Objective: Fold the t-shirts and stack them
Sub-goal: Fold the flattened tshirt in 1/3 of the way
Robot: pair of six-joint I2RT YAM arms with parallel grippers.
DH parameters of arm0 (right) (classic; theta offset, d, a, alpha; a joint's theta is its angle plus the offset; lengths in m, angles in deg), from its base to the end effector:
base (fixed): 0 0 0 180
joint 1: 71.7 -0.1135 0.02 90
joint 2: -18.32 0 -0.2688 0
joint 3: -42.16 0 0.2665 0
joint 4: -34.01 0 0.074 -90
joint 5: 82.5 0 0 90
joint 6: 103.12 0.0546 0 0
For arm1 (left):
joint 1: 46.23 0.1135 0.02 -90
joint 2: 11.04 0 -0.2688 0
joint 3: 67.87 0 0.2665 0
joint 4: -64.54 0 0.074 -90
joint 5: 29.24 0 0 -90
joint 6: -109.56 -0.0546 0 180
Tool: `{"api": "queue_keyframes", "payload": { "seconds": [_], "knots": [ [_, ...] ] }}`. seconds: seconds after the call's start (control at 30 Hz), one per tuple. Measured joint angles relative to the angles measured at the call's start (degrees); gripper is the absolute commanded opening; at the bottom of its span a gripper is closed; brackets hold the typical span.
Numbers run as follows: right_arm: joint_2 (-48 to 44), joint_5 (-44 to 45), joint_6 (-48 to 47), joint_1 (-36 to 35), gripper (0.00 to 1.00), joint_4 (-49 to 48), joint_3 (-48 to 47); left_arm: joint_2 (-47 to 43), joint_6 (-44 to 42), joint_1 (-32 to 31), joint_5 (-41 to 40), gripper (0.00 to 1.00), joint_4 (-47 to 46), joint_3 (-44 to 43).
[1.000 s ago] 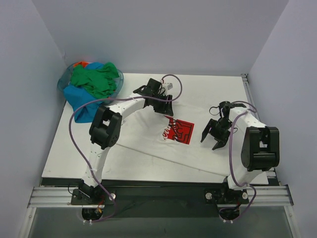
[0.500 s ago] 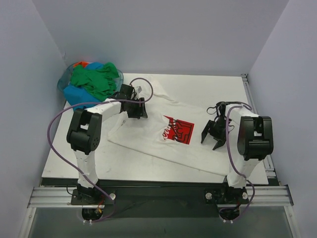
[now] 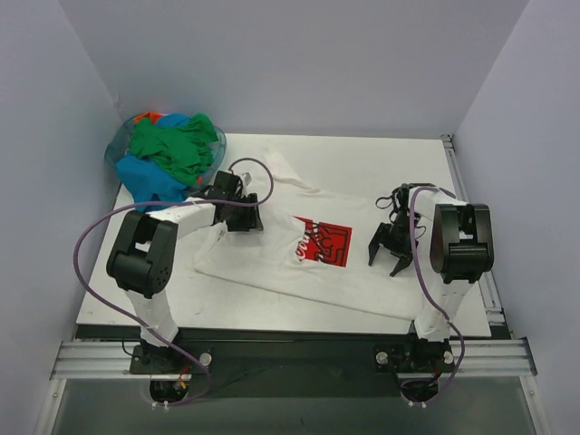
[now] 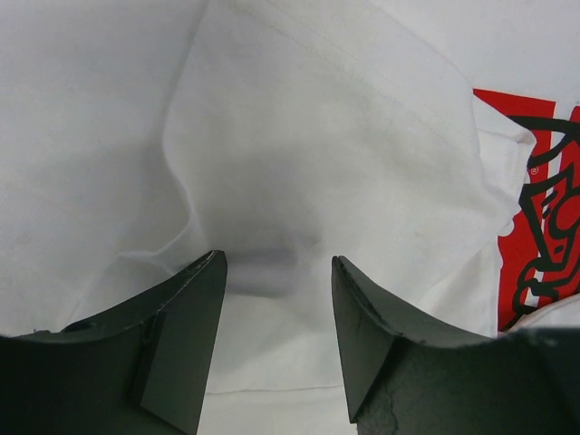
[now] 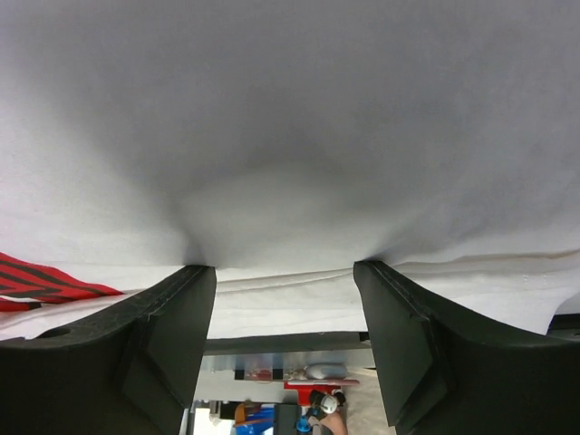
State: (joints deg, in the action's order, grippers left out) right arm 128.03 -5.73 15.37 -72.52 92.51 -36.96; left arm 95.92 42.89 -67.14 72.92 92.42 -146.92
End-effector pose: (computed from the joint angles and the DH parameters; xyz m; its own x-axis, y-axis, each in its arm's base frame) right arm 0.3419 0.0174 0.1038 -0.8871 0.4517 0.0952 0.4615 0.8623 0.2087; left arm 0.3747 -0.1555 0.1405 -0.8913 -0.0739 -0.4473 0.1160 0.9166 -0.3826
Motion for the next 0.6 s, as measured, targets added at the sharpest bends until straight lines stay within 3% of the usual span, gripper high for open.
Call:
{"api": "queue_keyframes", "payload": {
  "seconds": [0.3, 0.6],
  "knots": [
    [0.44, 0.11, -1.53, 0.09, 0.65, 0.63, -0.33, -9.86, 4.31, -1.44, -2.56, 0.61, -1.27, 12.09],
    [-1.01, 0.11, -2.62, 0.13, 0.65, 0.52, 2.16, -16.28, 8.11, -4.22, -5.75, 0.61, -0.04, 18.45]
  ]
}}
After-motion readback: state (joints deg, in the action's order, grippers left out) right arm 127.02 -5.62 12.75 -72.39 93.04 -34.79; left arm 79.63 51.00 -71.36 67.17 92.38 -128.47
